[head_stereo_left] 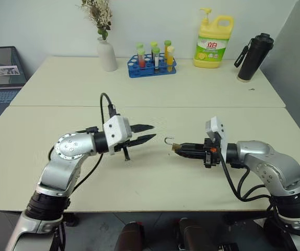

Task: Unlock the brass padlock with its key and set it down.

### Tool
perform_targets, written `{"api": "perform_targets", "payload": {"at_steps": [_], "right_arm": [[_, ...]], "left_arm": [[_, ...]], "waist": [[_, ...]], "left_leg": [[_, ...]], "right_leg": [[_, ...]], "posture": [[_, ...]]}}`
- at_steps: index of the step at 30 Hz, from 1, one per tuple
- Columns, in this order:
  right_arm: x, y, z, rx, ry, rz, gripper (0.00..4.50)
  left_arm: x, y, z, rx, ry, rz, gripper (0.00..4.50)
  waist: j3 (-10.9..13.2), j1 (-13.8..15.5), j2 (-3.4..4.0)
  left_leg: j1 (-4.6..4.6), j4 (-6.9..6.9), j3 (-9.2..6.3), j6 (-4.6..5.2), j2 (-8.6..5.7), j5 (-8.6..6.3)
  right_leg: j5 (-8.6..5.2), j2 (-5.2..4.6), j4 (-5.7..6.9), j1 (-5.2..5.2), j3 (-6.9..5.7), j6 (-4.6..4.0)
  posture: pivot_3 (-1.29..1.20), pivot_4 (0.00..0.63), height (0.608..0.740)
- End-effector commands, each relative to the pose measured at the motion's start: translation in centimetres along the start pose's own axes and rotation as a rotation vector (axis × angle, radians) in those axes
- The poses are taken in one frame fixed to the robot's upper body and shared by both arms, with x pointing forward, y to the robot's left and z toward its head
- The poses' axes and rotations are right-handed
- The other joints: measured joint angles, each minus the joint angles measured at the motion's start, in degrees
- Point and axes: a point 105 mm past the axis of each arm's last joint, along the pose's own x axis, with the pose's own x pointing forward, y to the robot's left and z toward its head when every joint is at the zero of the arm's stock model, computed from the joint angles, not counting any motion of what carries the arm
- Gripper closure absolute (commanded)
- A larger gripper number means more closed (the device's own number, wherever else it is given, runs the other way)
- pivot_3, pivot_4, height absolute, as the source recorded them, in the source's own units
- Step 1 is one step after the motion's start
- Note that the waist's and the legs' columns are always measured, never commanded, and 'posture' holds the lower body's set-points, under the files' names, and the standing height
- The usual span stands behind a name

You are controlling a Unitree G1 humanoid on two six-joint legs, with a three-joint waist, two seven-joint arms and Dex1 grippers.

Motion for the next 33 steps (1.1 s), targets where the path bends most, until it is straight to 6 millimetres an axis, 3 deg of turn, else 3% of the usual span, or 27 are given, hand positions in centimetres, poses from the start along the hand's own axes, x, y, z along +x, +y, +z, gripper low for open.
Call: {"api": "perform_targets", "payload": {"at_steps": [1,7,17,31,33], "right_arm": [[-0.3,0.0,0.8,-0.004,0.007,0.013,4.40],[-0.7,-0.4,0.4,0.111,0.070,0.017,4.40],[-0.9,-2.0,-1.1,0.320,0.207,-0.037,4.40],[-0.4,-4.5,-4.3,0.456,0.337,-0.148,4.40],[-0.7,-4.9,-5.0,0.466,0.372,-0.168,3.68]], "left_arm": [[-1.3,-1.8,0.7,0.097,0.007,-0.117,1.96],[-1.8,-3.9,0.9,0.132,0.018,-0.227,0.00],[-1.5,-5.0,1.0,0.187,0.012,-0.260,0.00],[-0.8,-5.6,0.7,0.198,0.005,-0.247,0.00],[-0.6,-5.6,0.6,0.203,0.004,-0.245,0.00]], "waist": [[0.0,0.0,0.00],[0.0,0.0,0.01],[0.0,0.0,0.01],[0.0,-0.1,0.01],[0.0,-0.1,0.01]], "left_leg": [[0.00,0.00,0.00,0.00,0.00,0.00],[0.00,-0.02,0.00,0.00,0.04,0.00],[0.00,-0.02,0.02,0.01,0.03,0.00],[-0.01,-0.02,0.03,0.01,0.04,0.00],[-0.01,-0.02,0.04,0.01,0.03,-0.01]], "right_leg": [[0.00,0.00,-0.01,0.00,0.00,0.00],[0.00,-0.03,0.00,-0.03,-0.03,-0.01],[0.00,-0.01,0.00,-0.03,-0.01,-0.01],[0.00,0.00,0.00,-0.04,-0.01,-0.01],[0.00,0.00,0.00,-0.05,0.01,-0.01]], "posture": [[0.00,0.150,0.740],[0.00,0.150,0.740],[0.00,0.150,0.740],[0.00,0.150,0.740],[0.00,0.150,0.740]]}}
